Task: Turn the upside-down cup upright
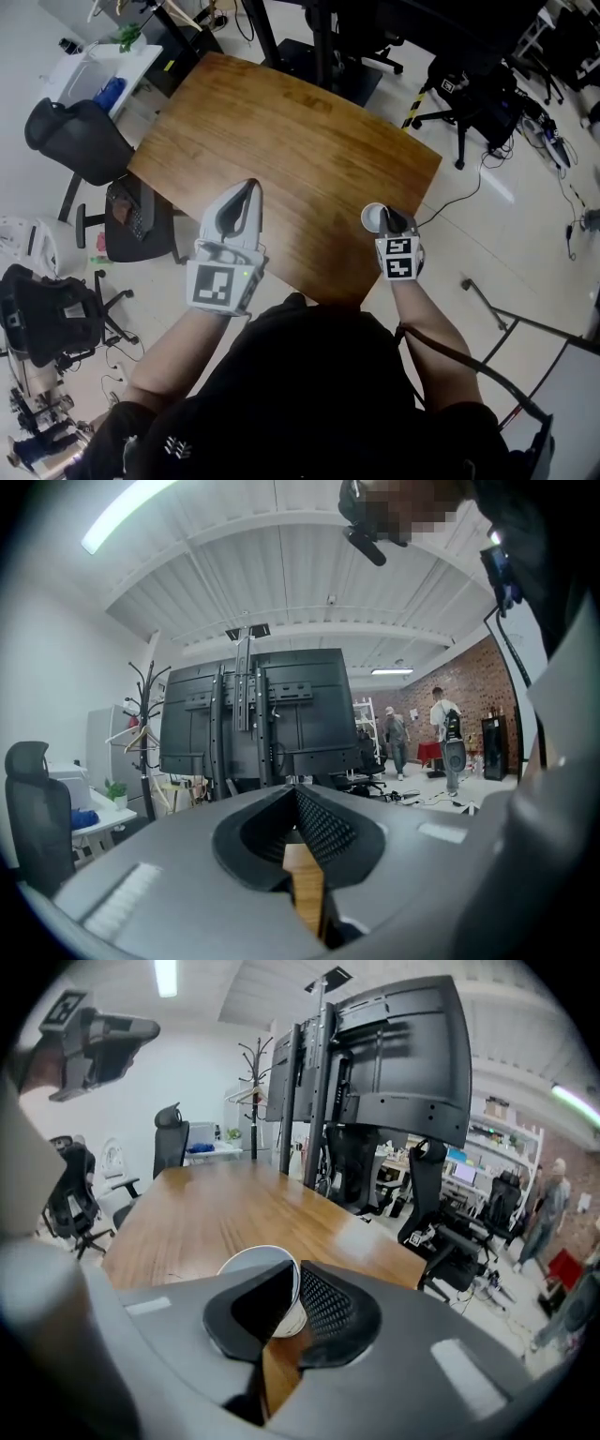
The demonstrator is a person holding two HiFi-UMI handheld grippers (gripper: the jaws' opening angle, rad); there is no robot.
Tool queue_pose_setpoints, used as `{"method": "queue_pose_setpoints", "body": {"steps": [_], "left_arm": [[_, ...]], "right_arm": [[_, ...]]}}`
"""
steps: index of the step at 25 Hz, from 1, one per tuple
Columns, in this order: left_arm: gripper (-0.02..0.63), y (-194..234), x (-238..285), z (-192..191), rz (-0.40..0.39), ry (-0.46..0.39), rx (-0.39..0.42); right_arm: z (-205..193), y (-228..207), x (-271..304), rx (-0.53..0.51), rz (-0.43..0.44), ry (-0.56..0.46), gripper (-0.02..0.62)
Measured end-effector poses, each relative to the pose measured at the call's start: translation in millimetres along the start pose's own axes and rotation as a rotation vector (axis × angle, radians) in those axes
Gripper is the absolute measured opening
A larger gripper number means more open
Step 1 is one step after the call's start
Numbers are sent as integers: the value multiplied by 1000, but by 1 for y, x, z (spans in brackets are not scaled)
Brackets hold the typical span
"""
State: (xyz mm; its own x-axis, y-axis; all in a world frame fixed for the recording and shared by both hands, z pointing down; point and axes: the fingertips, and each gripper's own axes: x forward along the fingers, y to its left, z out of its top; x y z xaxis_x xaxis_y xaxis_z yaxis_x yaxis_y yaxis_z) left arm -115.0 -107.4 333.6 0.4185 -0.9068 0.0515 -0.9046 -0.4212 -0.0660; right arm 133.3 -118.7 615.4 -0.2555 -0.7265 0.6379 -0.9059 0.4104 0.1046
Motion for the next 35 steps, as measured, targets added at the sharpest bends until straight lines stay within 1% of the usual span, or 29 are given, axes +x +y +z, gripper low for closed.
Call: {"method": "queue_pose_setpoints", "body": {"steps": [2,4,7,10,12,14,16,20,23,26,29,31,33,35], "left_arm": [[0,-1,1,1,-5,-3,8],[0,0,1,1,-5,-3,11],[0,1,0,3,-5,-5,14],[0,4,-2,3,1,-3,18],[0,5,-4,4,7,-3,17],[0,6,-6,5,11,-4,16],[0,7,-8,4,15,-1,22],[0,10,-15,6,24,-2,25],[0,14,-19,7,37,0,26],[0,17,-20,8,48,-4,23],[0,16,-20,9,50,-8,22],[0,15,-19,9,53,-11,23],[0,14,-18,10,56,-14,25],[0,11,-16,10,56,-12,24]], "right_arm": [[0,-2,-1,-84,-45,22,28],[-3,3,-1,-165,-59,44,28],[-4,24,-2,-254,-34,43,29],[-2,50,-3,-284,18,18,38],[-4,65,-3,-248,64,-7,47],[-7,76,-2,-189,119,-30,55],[-14,84,4,-132,162,-33,61],[-19,85,9,-61,178,-25,66],[-18,85,10,-40,192,-37,66],[-14,85,10,-27,230,-52,76],[0,73,7,-1,261,-109,117],[5,52,5,36,251,-130,138],[-1,29,7,95,238,-103,157],[-14,14,10,160,265,-39,183]]}}
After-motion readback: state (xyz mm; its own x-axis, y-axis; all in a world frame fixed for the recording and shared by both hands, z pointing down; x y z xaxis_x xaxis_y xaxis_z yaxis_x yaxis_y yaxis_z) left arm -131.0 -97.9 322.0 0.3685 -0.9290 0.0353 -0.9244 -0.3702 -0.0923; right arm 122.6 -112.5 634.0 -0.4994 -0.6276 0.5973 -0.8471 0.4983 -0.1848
